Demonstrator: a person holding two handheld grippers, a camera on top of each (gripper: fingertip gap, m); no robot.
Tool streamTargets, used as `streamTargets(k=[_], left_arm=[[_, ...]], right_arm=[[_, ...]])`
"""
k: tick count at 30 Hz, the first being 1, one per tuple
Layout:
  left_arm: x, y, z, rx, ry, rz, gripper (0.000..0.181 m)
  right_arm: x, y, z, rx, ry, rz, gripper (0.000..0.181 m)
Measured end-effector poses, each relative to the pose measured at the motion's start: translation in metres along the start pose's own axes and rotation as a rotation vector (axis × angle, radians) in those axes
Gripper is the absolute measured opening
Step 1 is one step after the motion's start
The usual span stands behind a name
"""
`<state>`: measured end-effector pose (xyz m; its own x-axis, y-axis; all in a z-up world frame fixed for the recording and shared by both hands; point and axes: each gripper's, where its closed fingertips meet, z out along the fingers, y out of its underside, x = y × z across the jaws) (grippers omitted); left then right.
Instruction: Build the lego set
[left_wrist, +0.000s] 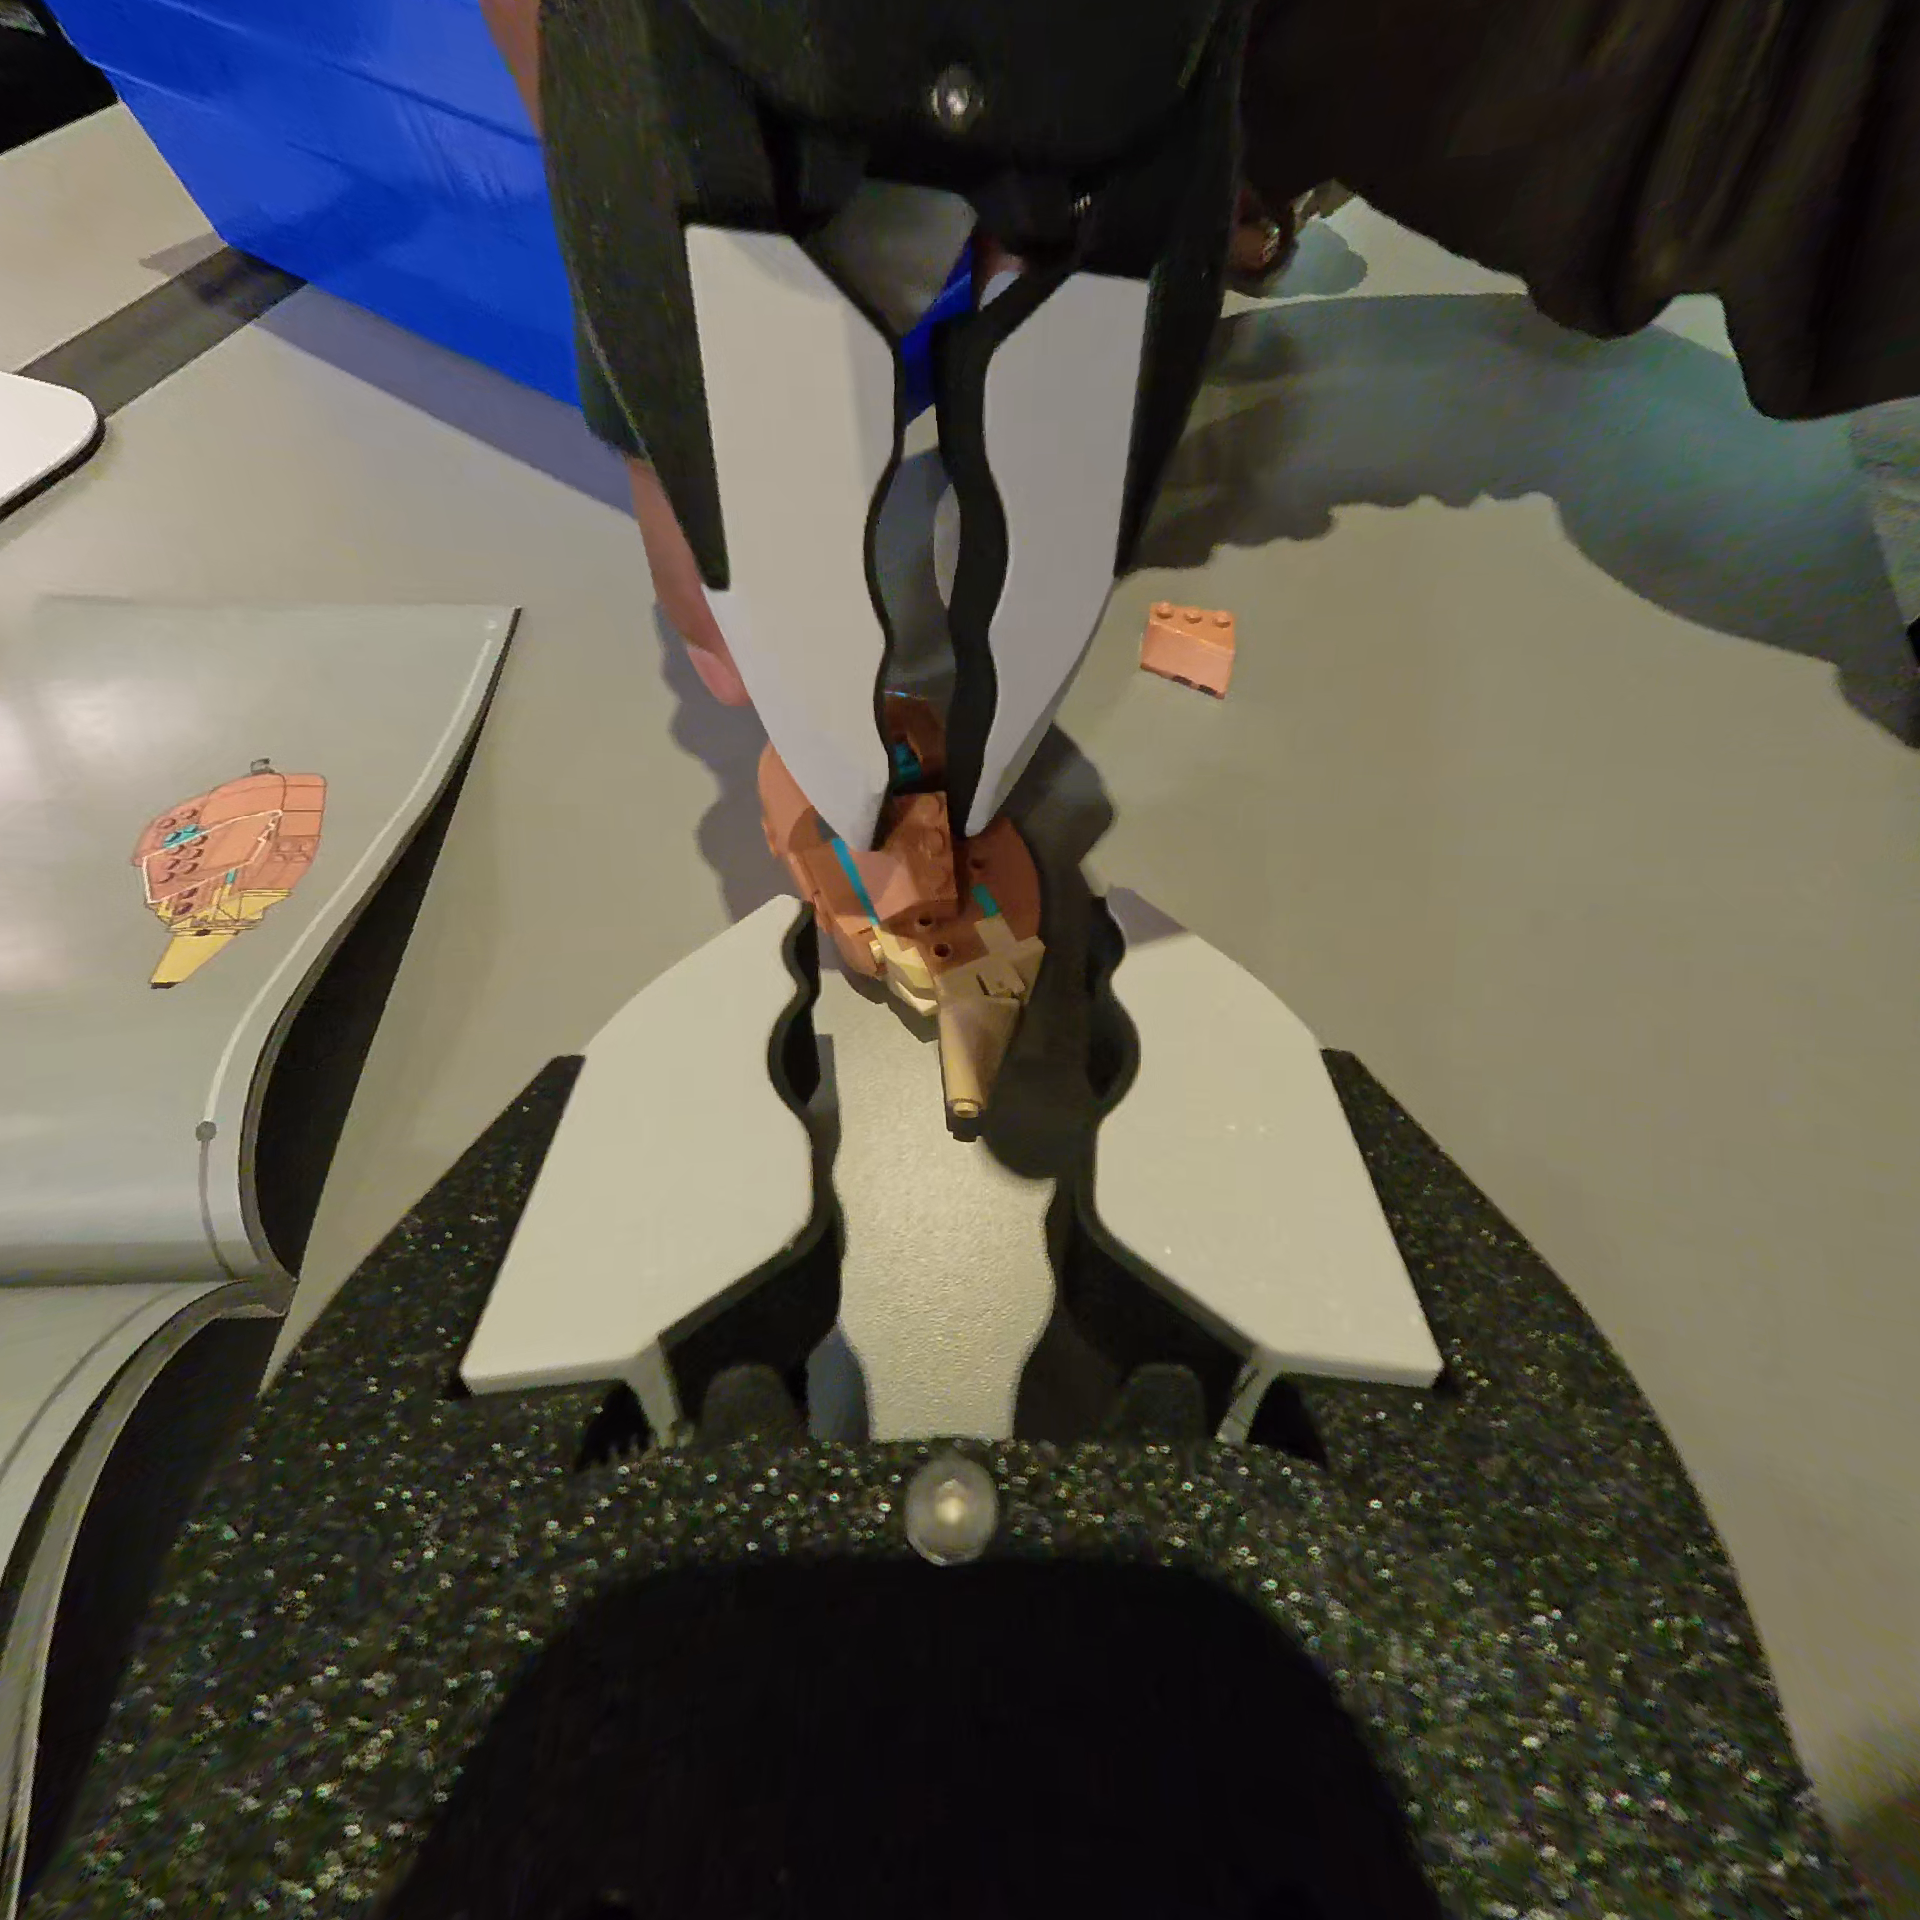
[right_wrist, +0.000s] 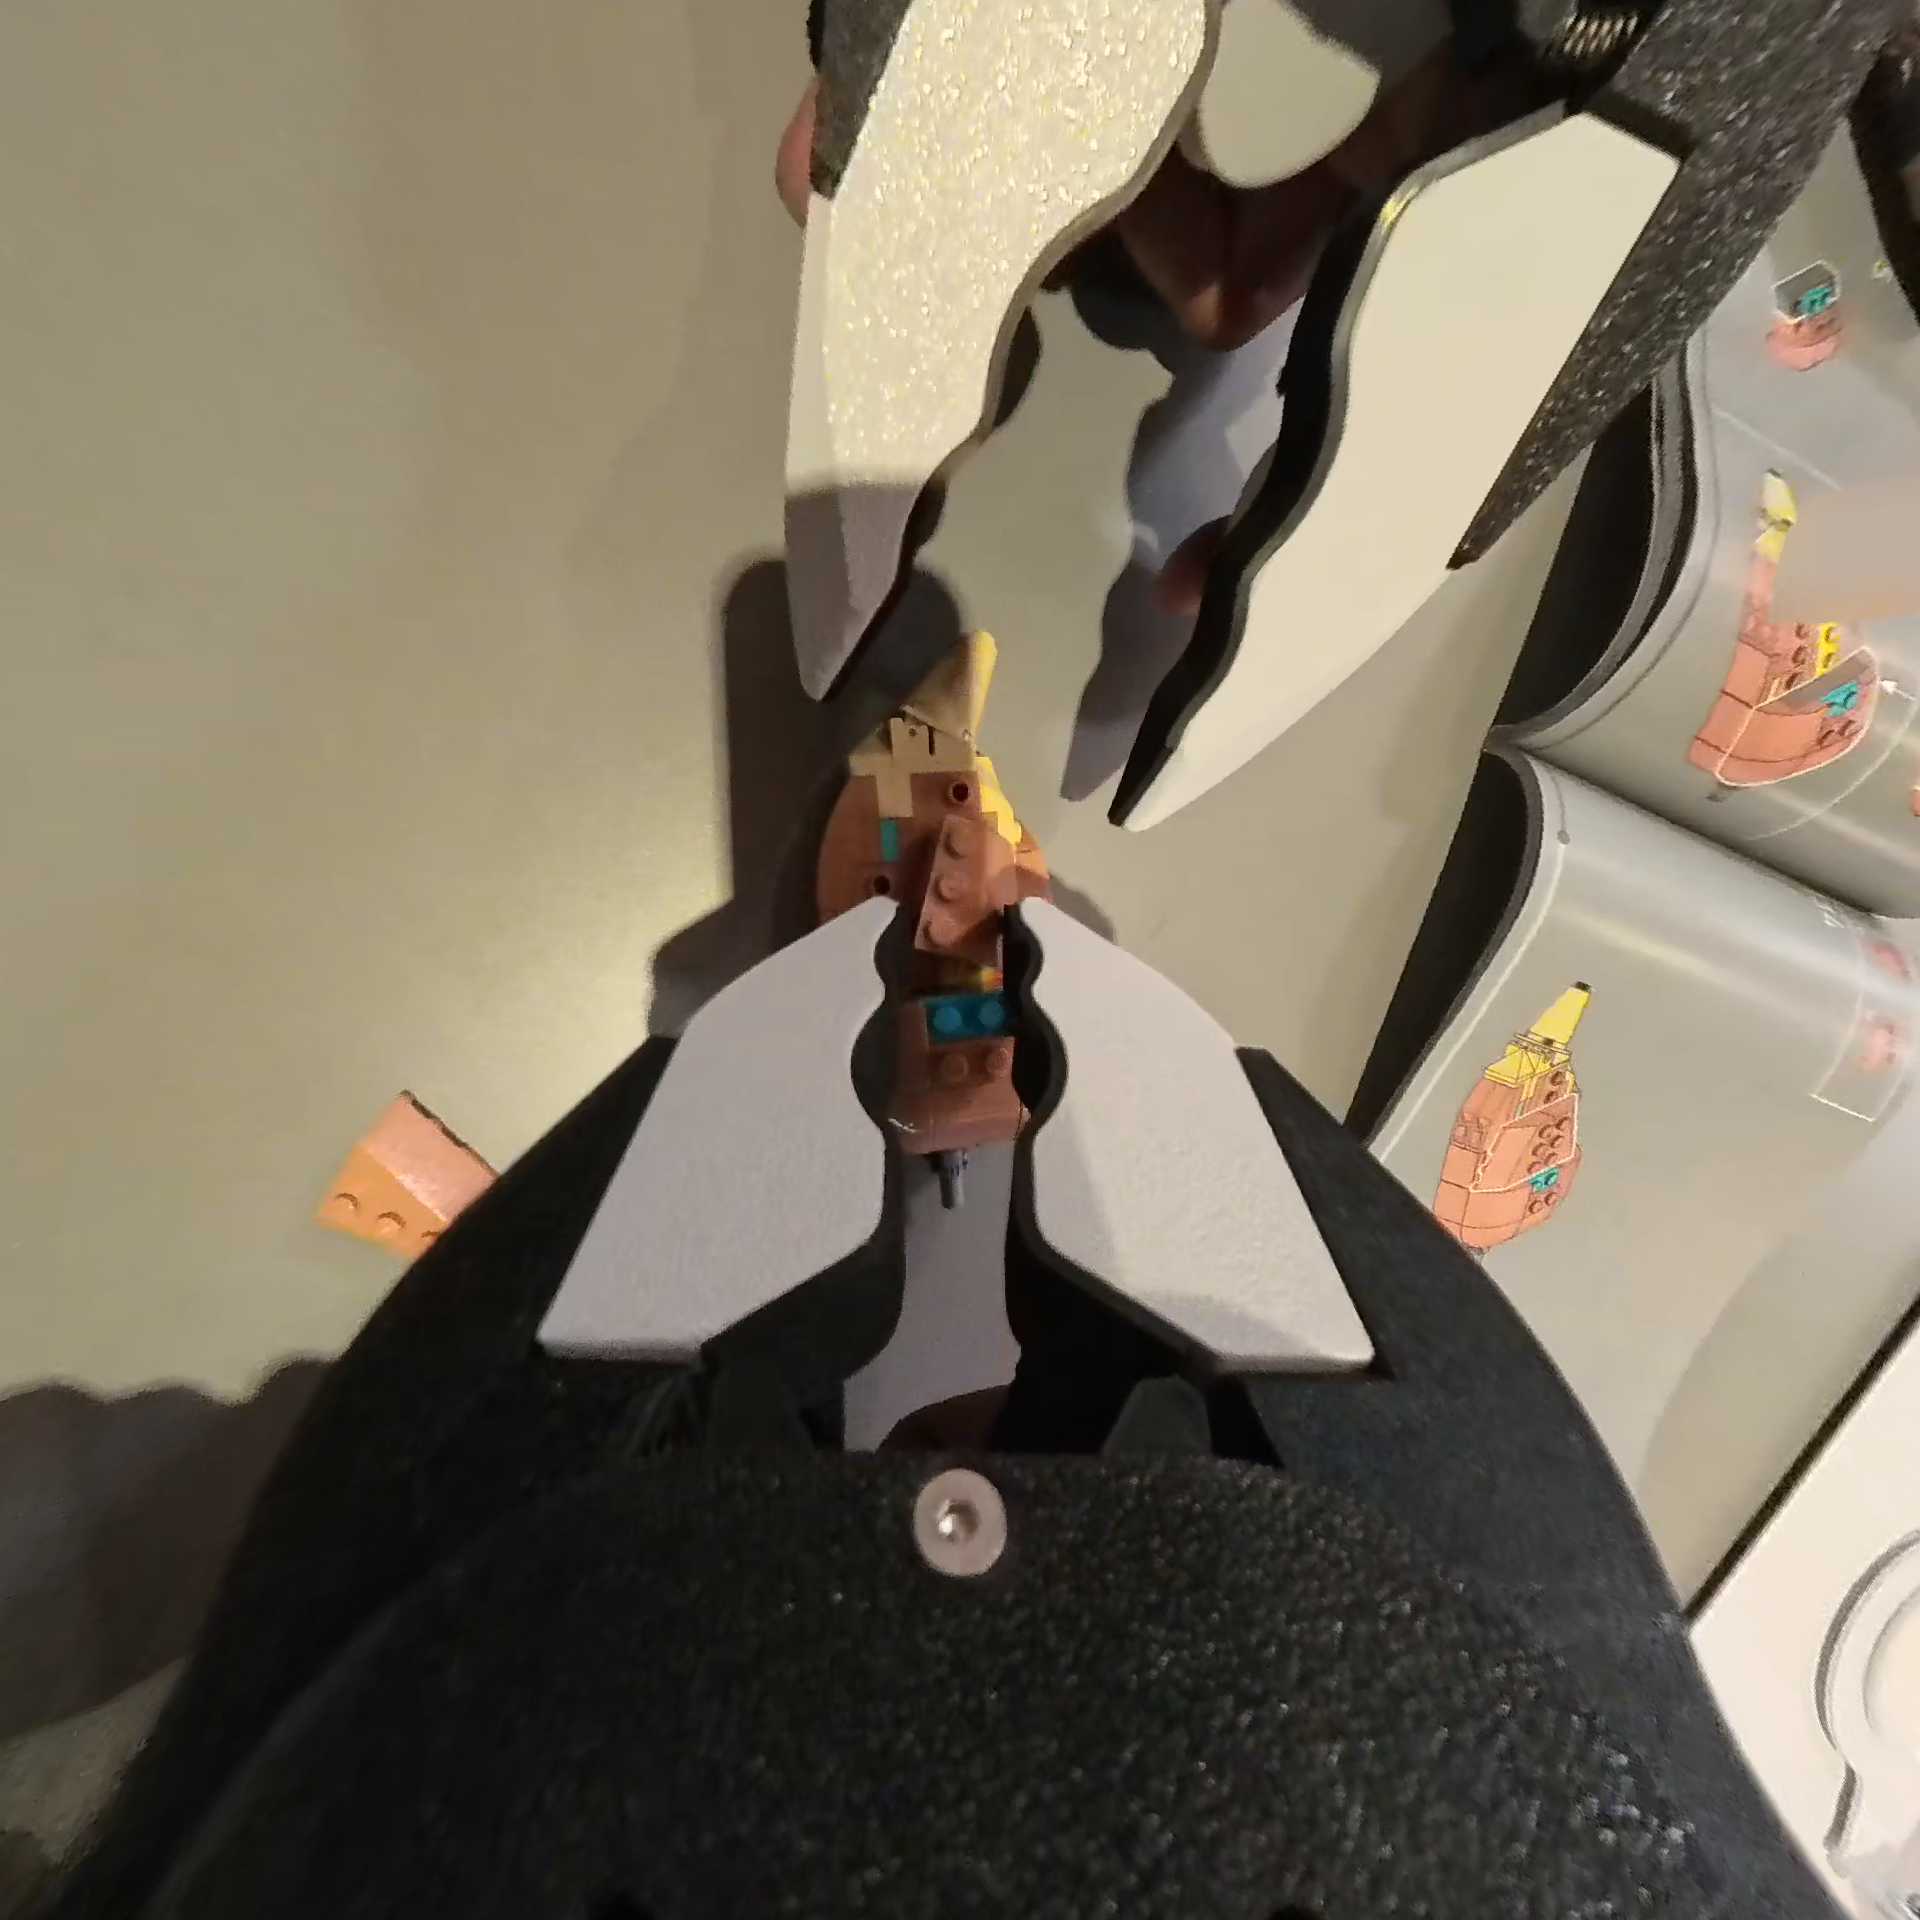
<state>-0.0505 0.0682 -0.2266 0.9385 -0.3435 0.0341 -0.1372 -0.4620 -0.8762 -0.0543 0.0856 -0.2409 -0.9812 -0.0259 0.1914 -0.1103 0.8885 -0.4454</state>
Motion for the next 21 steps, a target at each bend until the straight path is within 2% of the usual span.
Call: streamTargets(k=[7, 12, 17, 21], left_arm=[[0.002, 0.001, 0.001, -0.012, 0.006, 0.009, 0.050], [0.002, 0.001, 0.001, -0.013, 0.005, 0.009, 0.050], [0.002, 0.001, 0.001, -0.014, 0.000, 0.007, 0.050], [-0.002, 0.002, 0.002, -0.021, -0.027, -0.006, 0.049]], right_arm=[[0.002, 0.001, -0.001, -0.010, -0.002, -0.006, 0.018], [0.000, -0.002, -0.006, 0.022, 0.034, 0.014, 0.026], [0.000, -0.005, -0.023, 0.131, 0.174, 0.115, 0.038], [-0.006, 0.004, -0.038, 0.224, 0.332, 0.240, 0.039]])
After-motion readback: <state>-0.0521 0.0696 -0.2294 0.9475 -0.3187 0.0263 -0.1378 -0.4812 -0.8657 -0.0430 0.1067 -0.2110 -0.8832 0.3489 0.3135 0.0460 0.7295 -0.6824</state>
